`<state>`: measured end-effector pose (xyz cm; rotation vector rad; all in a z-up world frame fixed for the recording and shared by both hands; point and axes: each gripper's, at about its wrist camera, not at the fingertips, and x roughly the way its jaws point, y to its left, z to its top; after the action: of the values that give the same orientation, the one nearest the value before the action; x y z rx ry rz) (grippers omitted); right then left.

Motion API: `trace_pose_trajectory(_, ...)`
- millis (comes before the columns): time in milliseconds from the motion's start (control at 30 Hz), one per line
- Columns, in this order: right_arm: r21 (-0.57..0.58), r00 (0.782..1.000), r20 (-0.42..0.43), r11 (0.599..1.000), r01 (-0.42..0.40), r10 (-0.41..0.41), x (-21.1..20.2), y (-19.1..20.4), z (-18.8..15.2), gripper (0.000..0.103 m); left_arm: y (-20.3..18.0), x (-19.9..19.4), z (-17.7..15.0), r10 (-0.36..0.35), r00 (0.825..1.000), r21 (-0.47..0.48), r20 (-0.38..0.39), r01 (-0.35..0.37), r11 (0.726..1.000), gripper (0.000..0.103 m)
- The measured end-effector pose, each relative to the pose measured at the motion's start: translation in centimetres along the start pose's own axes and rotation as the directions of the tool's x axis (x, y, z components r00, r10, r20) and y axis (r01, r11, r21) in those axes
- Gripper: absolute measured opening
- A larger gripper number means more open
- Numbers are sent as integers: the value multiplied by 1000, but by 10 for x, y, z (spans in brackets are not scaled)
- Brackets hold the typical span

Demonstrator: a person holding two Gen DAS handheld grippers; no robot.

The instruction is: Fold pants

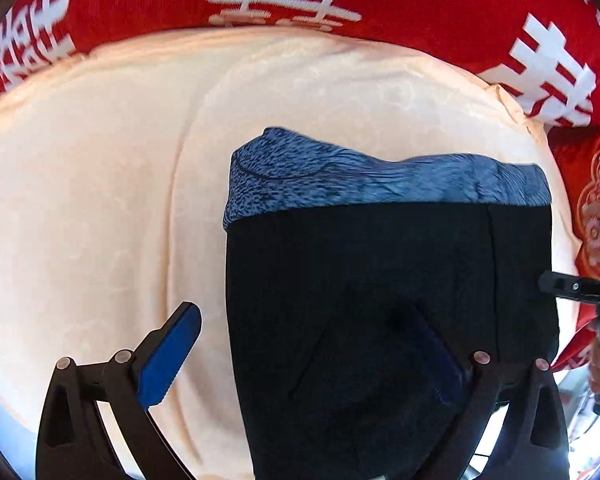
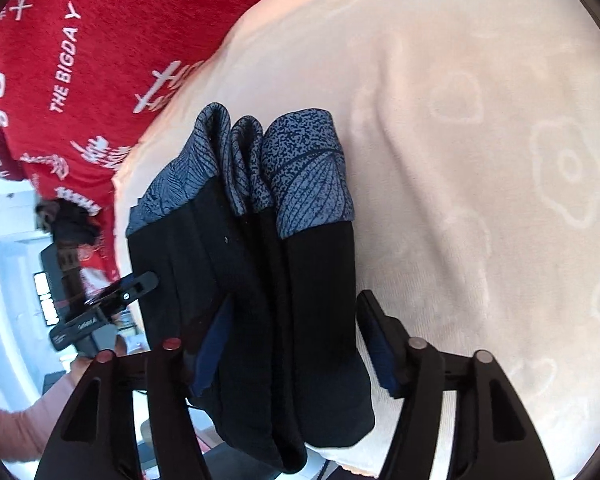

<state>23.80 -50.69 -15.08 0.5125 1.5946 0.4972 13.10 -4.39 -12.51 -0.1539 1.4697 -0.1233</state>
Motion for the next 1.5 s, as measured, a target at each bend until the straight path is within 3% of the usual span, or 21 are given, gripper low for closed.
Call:
trace_pose_trajectory(167,-4,986,31,987,162,-161,-23,17,-22,82,-20,-34,-8,80,996,31,42,-81,996,102)
trace_pose_trajectory(267,-4,975,54,976,216,-216,-38,32,-38,88,-29,-53,-13,75,996,30,39,-76,997,102)
trace_pose_trajectory(333,-17,963,72,965,261,-259,-46,42,-46,103,-35,-59,-15,76,997,31,26,-77,997,102)
trace_pose_trajectory(533,-57,902,122,905,423,-414,-63,86,-67,103,-49,-81,-20,143,990,46,13,-144,989,102)
trace_pose_trajectory(700,-33,906,111,909,415,-409,-74,106,-77,103,-48,-100,-29,209,978,48,9,-209,977,102)
trace_pose_trajectory(867,-37,886,100,888,459,-454,-77,126,-84,103,-46,-109,-35,245,970,50,-3,-244,968,102)
trace_pose_trajectory(1500,-109,861,65,854,509,-505,-72,147,-89,103,-50,-114,-45,227,973,52,-35,-225,973,102)
